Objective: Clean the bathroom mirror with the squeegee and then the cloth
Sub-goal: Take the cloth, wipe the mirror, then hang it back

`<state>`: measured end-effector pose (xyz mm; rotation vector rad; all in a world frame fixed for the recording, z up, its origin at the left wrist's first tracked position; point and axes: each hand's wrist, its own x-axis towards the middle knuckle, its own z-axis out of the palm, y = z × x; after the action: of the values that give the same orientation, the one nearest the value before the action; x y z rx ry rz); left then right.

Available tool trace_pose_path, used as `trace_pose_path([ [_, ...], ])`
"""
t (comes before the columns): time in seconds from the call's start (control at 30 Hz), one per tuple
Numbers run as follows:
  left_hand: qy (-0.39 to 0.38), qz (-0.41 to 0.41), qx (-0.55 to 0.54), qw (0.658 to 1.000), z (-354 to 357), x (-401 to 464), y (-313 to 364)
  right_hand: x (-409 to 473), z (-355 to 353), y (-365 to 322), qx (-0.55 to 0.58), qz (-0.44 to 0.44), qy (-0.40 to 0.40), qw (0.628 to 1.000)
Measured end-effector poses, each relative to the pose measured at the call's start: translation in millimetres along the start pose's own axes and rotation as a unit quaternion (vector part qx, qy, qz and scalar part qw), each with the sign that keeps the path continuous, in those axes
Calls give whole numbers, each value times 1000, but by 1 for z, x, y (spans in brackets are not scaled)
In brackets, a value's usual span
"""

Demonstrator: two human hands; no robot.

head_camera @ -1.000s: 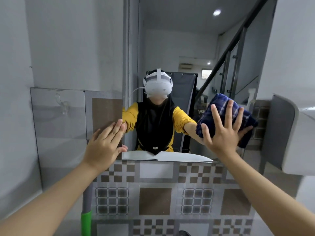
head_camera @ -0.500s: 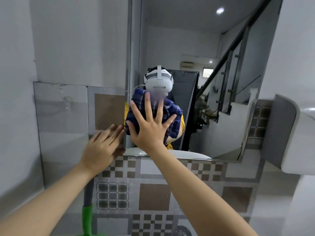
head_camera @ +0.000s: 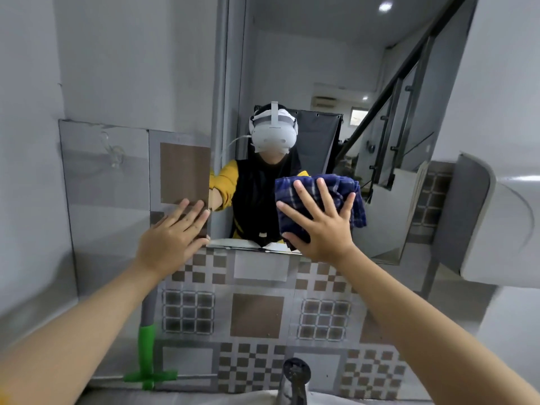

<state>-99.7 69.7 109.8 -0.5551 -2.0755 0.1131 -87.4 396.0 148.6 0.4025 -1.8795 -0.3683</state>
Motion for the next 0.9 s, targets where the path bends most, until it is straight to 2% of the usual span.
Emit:
trace_pose_path([
  [0.1,-3,0,5,1000,2,0,0,-27,-1,32,-5,105,-26,994],
  [0.2,2,0,6,1000,3,1,0,-52,-3,51,40,236,-35,970],
  [0.33,8,1,6,1000,5,0,0,-58,-3,28,102,427,-21,898],
  [0.43,8,3,7,1000,10,-2,-3,-40,0,-11,131,510,-2,850],
  [0.5,12,5,11,1000,11,-2,-5,-26,3,-39,144,514,8,846],
  [0.67,37,39,39,998,12,-9,-18,0,17,-110,132,415,16,900],
  [0.9,-15,-10,25,1000,2,-24,-52,27,30,-180,135,309,36,941],
])
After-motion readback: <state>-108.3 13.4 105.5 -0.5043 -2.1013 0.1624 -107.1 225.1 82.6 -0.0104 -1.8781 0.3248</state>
